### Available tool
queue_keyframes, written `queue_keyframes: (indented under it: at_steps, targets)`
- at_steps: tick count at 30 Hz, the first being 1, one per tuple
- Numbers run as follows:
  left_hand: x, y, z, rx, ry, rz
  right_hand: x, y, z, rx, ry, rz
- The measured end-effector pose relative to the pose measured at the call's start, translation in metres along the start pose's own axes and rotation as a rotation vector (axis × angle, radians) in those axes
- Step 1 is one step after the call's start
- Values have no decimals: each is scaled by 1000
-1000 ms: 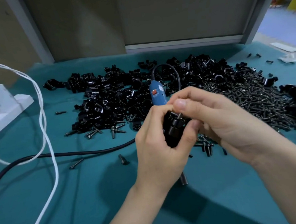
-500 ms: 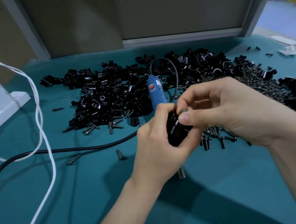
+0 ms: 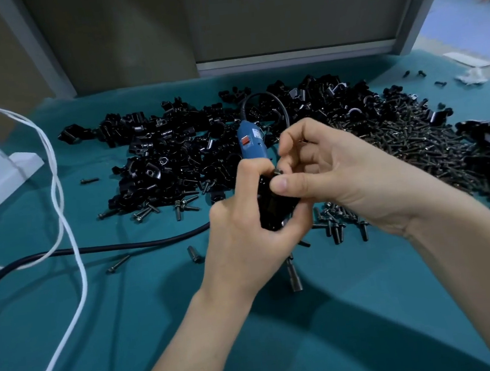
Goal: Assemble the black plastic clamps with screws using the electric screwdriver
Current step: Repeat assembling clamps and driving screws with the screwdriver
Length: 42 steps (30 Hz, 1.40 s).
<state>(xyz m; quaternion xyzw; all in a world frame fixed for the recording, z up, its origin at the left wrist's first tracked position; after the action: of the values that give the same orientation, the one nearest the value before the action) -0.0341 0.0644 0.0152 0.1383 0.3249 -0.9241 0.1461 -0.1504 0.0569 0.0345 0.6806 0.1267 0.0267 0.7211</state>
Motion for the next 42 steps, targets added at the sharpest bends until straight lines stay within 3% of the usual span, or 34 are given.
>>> queue_keyframes:
  at_steps: [4,7,9,12,14,20,21,23,26,31,33,36,42]
  targets:
    - [-1,3,0,12,-39,15,3,-2,1,-77,-7,-59]
    - [-5,14,0,-48,-78,9,-1,1,3,-88,48,67]
    - [-7,26,-1,-124,-105,-11,-16,-4,11,-68,-32,91]
    - [-8,45,-5,-261,-130,-30,-35,-35,37,117,-260,-436]
    - [-7,54,-8,-290,-127,-42,-24,-64,53,310,-227,-740]
    - [-2,64,-11,-309,-109,-51,-12,-95,86,487,-386,-675]
    - [-1,65,-12,-317,-111,-58,-14,-97,86,487,-411,-558]
    - [-1,68,-13,-333,-118,-81,-15,-96,81,459,-416,-55]
    - [-3,72,-15,-361,-142,-108,-35,-67,72,297,-354,531]
    - [1,69,-17,-389,-139,-151,-52,23,63,-120,174,1288]
    - [4,65,-17,-368,-104,-154,-59,41,64,-241,105,1306]
    - [5,59,-16,-311,-59,-122,-66,43,68,-323,-140,1023]
    - [8,51,-14,-240,36,-103,-63,28,76,-298,-202,848]
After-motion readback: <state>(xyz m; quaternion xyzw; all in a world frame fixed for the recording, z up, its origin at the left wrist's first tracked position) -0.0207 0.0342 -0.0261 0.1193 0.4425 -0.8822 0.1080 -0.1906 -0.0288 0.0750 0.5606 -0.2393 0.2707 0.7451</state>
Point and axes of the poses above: each hand's wrist, its own z-axis towards the middle knuckle, its own x-axis out of the palm, y = z × x, the point moved 6 cm from there along z, towards the middle knuckle, and after that the axes turned 2 degrees about -x, right-handed, at the moved point
